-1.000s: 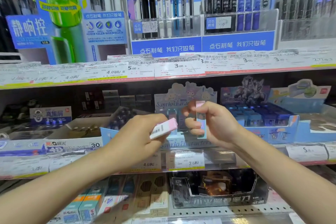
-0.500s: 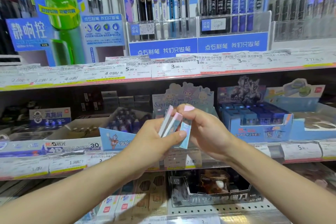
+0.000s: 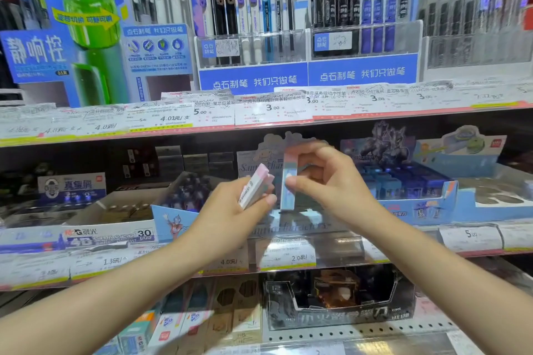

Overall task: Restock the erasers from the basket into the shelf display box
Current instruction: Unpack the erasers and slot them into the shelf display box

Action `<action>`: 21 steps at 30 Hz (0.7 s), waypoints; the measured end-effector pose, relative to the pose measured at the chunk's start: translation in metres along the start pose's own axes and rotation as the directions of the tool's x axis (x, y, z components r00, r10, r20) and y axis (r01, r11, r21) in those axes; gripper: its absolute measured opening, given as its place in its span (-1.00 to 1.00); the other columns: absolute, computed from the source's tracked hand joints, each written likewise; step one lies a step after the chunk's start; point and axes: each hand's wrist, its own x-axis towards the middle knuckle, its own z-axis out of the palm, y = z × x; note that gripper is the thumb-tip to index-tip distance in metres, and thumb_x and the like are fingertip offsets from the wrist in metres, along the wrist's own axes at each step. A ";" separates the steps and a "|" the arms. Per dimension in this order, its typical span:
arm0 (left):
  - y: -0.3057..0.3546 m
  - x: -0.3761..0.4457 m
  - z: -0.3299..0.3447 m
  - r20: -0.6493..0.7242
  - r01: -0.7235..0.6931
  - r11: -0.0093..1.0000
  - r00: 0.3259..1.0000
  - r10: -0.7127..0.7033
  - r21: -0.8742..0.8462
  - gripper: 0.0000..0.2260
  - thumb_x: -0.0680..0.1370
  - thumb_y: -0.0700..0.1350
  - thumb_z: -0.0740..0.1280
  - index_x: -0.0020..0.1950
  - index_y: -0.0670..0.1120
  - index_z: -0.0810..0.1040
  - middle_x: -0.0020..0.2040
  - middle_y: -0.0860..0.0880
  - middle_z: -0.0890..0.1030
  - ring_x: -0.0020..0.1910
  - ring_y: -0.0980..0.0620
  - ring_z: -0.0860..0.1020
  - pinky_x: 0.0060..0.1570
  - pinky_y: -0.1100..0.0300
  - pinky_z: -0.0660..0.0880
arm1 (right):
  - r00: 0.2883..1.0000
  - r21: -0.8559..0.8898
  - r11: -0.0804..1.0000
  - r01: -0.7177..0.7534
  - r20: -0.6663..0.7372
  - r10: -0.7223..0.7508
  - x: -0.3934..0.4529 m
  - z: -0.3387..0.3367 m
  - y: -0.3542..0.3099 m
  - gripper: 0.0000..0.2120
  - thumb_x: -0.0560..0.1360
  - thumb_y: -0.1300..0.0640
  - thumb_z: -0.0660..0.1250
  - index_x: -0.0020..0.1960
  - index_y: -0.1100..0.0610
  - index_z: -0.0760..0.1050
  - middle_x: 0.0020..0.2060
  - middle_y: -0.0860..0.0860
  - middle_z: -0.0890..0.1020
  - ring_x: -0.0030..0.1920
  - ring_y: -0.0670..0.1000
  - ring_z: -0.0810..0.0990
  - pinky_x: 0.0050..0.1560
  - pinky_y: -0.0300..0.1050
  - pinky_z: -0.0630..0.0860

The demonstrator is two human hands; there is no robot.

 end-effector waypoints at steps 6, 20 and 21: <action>-0.014 0.013 -0.020 0.137 -0.211 0.845 0.977 0.164 0.491 -0.78 0.49 -0.15 0.28 -0.27 0.14 0.38 -0.22 0.01 0.52 -0.25 0.04 0.45 -0.30 0.12 0.30 | 0.999 -0.157 0.987 -0.020 -0.049 0.013 0.026 -0.008 0.017 -0.57 0.39 0.40 0.37 -0.12 -0.14 0.39 -0.16 0.07 0.52 -0.33 0.00 0.53 -0.13 -0.21 0.49; -0.023 0.022 -0.031 0.370 -0.225 0.851 0.928 0.039 0.474 -0.82 0.53 -0.12 0.27 -0.01 0.19 0.47 -0.21 0.18 0.52 -0.22 0.08 0.50 -0.20 0.11 0.43 | 0.995 -0.104 0.990 -0.100 0.006 0.101 0.032 0.000 0.050 -0.63 0.37 0.40 0.40 -0.15 -0.06 0.43 -0.22 -0.03 0.48 -0.43 -0.25 0.46 -0.25 -0.49 0.45; -0.022 0.021 -0.031 0.380 -0.232 0.852 0.924 0.042 0.469 -0.81 0.53 -0.12 0.26 -0.08 0.22 0.46 -0.23 0.19 0.52 -0.22 0.08 0.51 -0.17 0.09 0.45 | 0.995 -0.095 0.990 -0.103 0.004 0.104 0.032 0.000 0.050 -0.64 0.36 0.41 0.40 -0.16 -0.05 0.43 -0.23 -0.04 0.48 -0.44 -0.25 0.46 -0.26 -0.48 0.44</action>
